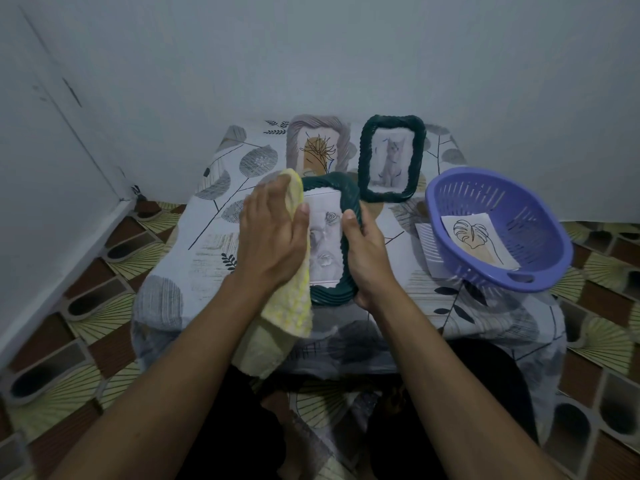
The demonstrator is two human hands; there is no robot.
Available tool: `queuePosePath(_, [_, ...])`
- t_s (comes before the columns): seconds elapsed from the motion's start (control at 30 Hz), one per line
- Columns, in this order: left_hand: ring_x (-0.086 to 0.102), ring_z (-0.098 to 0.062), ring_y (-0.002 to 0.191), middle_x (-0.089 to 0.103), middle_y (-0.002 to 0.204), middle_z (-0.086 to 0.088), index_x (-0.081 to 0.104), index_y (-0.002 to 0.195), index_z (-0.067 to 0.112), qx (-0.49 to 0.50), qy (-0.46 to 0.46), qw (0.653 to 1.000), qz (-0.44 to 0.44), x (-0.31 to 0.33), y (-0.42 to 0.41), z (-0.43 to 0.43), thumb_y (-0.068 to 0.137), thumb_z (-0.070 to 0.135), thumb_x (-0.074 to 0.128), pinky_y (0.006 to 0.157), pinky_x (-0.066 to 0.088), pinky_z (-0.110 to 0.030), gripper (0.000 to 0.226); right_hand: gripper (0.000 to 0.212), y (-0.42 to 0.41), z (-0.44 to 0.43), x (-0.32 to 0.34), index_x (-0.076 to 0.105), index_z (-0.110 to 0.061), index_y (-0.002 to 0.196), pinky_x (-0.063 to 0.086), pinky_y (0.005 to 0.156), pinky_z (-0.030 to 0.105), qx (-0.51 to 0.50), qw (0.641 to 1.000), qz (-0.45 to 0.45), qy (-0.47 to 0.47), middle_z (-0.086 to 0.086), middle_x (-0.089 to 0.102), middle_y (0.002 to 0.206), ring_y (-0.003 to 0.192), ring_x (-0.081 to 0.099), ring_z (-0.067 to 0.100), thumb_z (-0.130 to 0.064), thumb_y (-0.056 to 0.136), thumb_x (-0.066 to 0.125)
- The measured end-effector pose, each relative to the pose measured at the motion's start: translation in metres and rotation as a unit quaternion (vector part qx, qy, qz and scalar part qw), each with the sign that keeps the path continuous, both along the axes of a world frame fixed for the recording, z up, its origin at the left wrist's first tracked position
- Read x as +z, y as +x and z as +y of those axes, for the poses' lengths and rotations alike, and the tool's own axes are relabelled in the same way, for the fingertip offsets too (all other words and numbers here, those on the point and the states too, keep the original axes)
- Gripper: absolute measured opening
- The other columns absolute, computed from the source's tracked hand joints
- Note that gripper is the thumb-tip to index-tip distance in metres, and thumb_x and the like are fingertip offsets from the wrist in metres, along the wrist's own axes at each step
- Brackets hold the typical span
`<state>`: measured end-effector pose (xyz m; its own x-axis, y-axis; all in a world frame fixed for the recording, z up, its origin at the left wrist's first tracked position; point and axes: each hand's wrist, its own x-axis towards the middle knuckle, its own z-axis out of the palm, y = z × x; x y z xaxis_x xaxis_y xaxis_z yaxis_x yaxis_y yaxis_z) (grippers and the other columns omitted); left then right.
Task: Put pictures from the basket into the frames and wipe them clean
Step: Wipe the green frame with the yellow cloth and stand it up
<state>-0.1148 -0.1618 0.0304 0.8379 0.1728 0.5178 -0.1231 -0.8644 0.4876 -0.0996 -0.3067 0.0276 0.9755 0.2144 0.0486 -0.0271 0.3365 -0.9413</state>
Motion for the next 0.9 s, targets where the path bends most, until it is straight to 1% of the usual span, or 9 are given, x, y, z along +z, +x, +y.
queuePosePath(0.1, [0.025,-0.034,0.145,0.032,0.155,-0.014,0.039,0.143,0.01,0.002,0.017,0.999,-0.036,0.0,-0.002,-0.003,0.102,0.047,0.026,0.12,0.02,-0.049,0.056,0.028,0.0,0.0,0.003,0.055,-0.028,0.131,0.051,0.102,0.047,0.007,1.0,-0.014,0.003,0.003,0.067,0.128,0.118,0.065,0.021,-0.022,0.108,0.04])
queuePosePath(0.17, [-0.002,-0.025,0.154,0.005,0.167,-0.005,0.02,0.155,0.014,-0.008,0.014,1.0,-0.01,-0.005,-0.004,-0.003,0.102,0.049,0.026,0.122,0.006,-0.044,0.064,0.027,0.0,0.0,0.002,0.057,-0.033,0.126,0.048,0.105,0.046,0.015,1.0,-0.024,-0.003,0.002,0.066,0.131,0.121,0.062,0.02,-0.023,0.108,0.041])
queuePosePath(0.23, [-0.016,-0.018,0.152,-0.008,0.167,0.002,0.0,0.159,0.018,-0.017,0.036,0.998,0.044,-0.006,-0.002,0.001,0.1,0.056,0.015,0.124,-0.001,-0.047,0.072,0.026,-0.003,0.001,0.0,0.057,-0.034,0.125,0.049,0.105,0.041,0.024,0.999,-0.029,-0.013,-0.001,0.066,0.13,0.121,0.062,0.016,-0.022,0.108,0.041])
queuePosePath(0.33, [-0.011,-0.021,0.153,-0.003,0.168,-0.001,-0.001,0.159,0.015,-0.013,0.064,0.993,0.097,-0.002,0.006,0.005,0.096,0.062,0.002,0.124,0.006,-0.051,0.078,0.026,-0.004,0.002,0.001,0.057,-0.03,0.124,0.053,0.095,0.029,0.035,0.999,-0.034,-0.017,-0.007,0.069,0.121,0.115,0.065,0.01,-0.019,0.108,0.04])
queuePosePath(0.4, [-0.015,-0.023,0.153,-0.008,0.167,-0.006,-0.005,0.158,0.011,-0.025,0.107,0.988,0.107,0.0,0.003,-0.003,0.097,0.06,-0.001,0.125,0.001,-0.047,0.078,0.026,0.0,-0.002,0.006,0.059,-0.028,0.121,0.054,0.088,0.025,0.018,0.999,-0.034,-0.018,-0.008,0.071,0.114,0.107,0.067,0.008,-0.017,0.108,0.04])
queuePosePath(0.57, [-0.019,-0.019,0.152,-0.014,0.165,-0.009,-0.009,0.156,0.01,-0.134,0.193,0.966,0.109,-0.022,-0.026,-0.018,0.099,0.052,0.004,0.124,-0.006,-0.042,0.072,0.03,0.019,-0.014,0.013,0.056,-0.02,0.133,0.048,0.105,0.047,-0.057,0.998,-0.026,-0.015,0.005,0.067,0.127,0.119,0.063,0.022,-0.025,0.106,0.045])
queuePosePath(0.7, [-0.028,-0.018,0.148,-0.025,0.162,-0.002,-0.015,0.156,0.014,-0.078,0.126,0.982,0.117,-0.025,-0.013,-0.001,0.099,0.059,0.008,0.124,-0.008,-0.04,0.076,0.03,0.011,-0.008,0.001,0.054,-0.024,0.134,0.052,0.1,0.047,-0.029,0.999,-0.027,-0.022,0.004,0.068,0.125,0.116,0.065,0.023,-0.027,0.105,0.045])
queuePosePath(0.8, [-0.02,-0.02,0.151,-0.016,0.166,-0.005,-0.01,0.158,0.012,-0.001,0.031,0.991,0.13,-0.008,0.008,0.01,0.101,0.06,0.012,0.123,-0.003,-0.042,0.077,0.028,-0.002,0.001,-0.007,0.054,-0.024,0.13,0.054,0.092,0.031,0.033,0.999,-0.025,-0.028,-0.002,0.07,0.119,0.111,0.066,0.015,-0.018,0.107,0.041])
queuePosePath(0.9, [0.014,-0.031,0.151,0.018,0.163,-0.016,0.014,0.157,0.006,0.024,0.0,0.993,0.112,0.004,0.016,0.008,0.103,0.053,0.016,0.12,0.017,-0.045,0.071,0.026,-0.007,0.004,-0.005,0.056,-0.026,0.126,0.054,0.093,0.03,0.062,0.998,-0.018,-0.025,-0.002,0.07,0.119,0.112,0.066,0.016,-0.015,0.107,0.04])
